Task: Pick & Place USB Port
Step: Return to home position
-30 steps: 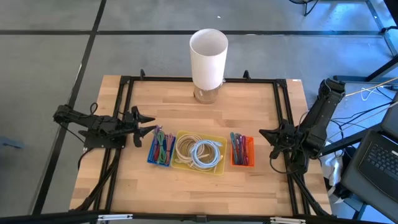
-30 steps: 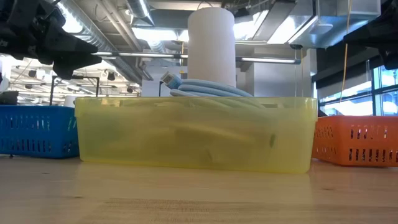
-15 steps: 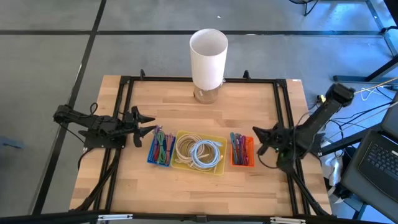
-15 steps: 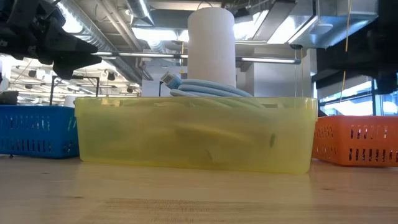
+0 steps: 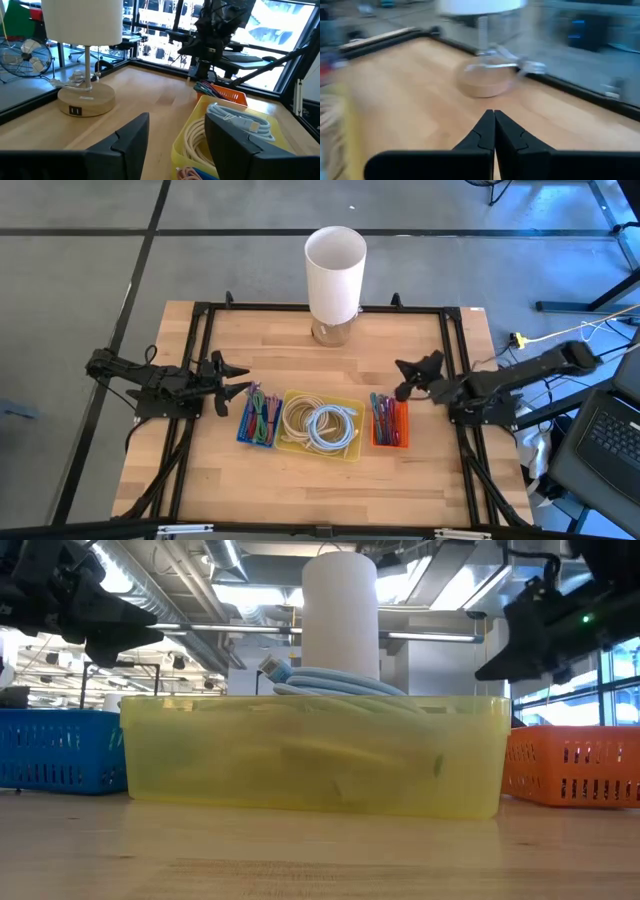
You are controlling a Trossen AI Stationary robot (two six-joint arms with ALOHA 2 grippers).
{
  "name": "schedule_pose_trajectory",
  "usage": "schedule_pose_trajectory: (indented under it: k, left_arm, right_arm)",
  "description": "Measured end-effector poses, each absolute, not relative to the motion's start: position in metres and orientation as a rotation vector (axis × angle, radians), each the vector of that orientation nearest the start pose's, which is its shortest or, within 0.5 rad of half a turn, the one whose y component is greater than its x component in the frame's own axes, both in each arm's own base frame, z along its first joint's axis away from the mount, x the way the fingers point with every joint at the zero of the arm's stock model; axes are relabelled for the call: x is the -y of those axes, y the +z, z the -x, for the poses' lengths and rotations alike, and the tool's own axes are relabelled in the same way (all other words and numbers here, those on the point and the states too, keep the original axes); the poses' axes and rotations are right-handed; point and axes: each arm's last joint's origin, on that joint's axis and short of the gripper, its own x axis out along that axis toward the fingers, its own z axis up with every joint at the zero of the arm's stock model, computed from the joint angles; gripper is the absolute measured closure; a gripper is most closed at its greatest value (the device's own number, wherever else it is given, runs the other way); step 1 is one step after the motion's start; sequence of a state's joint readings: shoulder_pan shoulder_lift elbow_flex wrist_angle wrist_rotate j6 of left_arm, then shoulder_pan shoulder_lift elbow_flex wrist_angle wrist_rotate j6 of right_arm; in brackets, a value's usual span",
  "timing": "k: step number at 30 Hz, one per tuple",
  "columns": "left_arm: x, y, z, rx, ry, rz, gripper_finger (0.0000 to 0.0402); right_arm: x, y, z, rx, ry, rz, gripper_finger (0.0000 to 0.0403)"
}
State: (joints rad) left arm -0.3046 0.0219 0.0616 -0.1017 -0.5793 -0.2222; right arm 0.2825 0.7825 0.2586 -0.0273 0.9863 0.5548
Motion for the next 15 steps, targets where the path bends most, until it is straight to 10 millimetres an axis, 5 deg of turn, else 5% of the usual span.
schedule_pose_trajectory:
  k: [8, 15]
  left_arm:
    - [0.012, 0.173, -0.091, -0.026, 0.279, 0.194, 0.0217]
    - [0.012, 0.173, -0.091, -0.026, 0.279, 0.194, 0.0212]
  right_arm:
    - [0.011, 0.166, -0.129, -0.012, -0.46, -0.168, 0.0403]
    - [0.016, 0.173, -0.118, 0.053, -0.213, -0.041, 0.0403]
